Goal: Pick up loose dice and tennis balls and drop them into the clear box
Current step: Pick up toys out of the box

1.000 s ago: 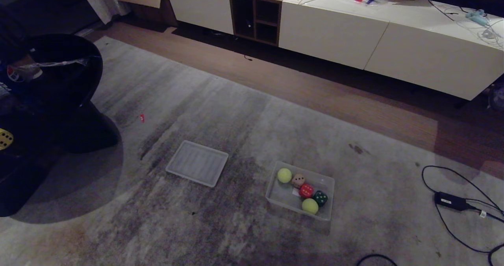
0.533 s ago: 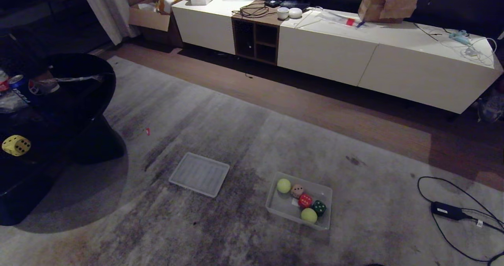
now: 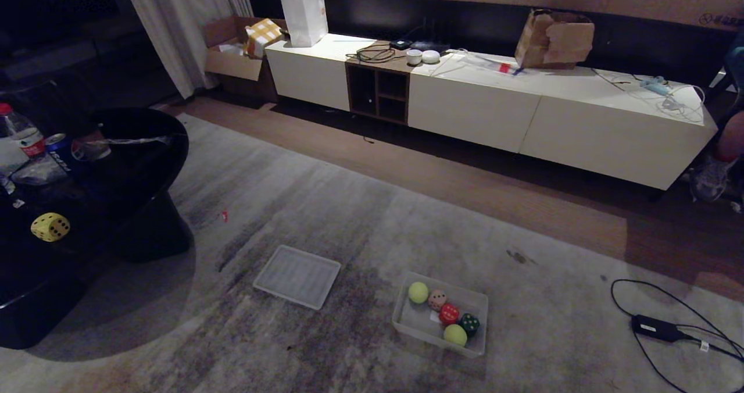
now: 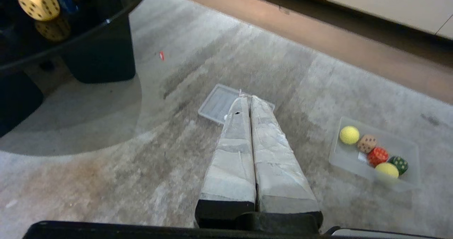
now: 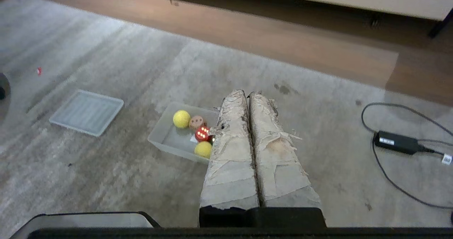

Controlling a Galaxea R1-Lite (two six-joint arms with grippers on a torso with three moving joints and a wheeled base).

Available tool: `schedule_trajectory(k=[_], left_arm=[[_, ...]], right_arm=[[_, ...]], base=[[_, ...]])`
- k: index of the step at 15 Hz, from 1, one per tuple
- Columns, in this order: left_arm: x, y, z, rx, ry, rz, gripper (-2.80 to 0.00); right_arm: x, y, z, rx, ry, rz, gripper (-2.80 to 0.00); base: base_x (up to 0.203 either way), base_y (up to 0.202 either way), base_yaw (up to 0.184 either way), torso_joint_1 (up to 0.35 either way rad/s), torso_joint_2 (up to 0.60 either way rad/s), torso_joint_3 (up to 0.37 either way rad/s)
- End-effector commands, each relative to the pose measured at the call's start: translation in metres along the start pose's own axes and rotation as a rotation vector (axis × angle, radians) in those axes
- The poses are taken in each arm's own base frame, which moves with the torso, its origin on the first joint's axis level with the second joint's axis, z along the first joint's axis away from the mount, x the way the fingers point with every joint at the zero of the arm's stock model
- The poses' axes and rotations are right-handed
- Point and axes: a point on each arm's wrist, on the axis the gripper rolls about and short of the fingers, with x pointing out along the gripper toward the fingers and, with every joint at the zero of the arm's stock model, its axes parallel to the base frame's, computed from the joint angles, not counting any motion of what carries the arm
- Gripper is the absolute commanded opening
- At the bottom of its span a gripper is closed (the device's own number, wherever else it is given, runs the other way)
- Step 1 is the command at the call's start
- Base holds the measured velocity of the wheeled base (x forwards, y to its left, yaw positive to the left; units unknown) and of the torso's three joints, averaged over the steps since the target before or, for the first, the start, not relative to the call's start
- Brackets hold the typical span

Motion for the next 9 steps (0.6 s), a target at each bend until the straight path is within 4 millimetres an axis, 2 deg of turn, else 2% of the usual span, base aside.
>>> schedule_trajectory(k=[1, 9], left_arm=[[0.0002, 0.0000, -0.0004, 0.000, 0.003, 0.002, -2.80], [0.0002, 0.0000, -0.0005, 0.005, 0.005, 0.000, -2.80]], right_arm=[[0.0009, -0.0001, -0.0029, 0.000, 0.012, 0.001, -2.80], [0.0009, -0.0002, -0.0029, 0.003, 0.012, -0.001, -2.80]], base=[[0.000, 0.000, 0.000, 0.006, 0.00, 0.199], [0.000, 0.000, 0.000, 0.002, 0.00, 0.193]])
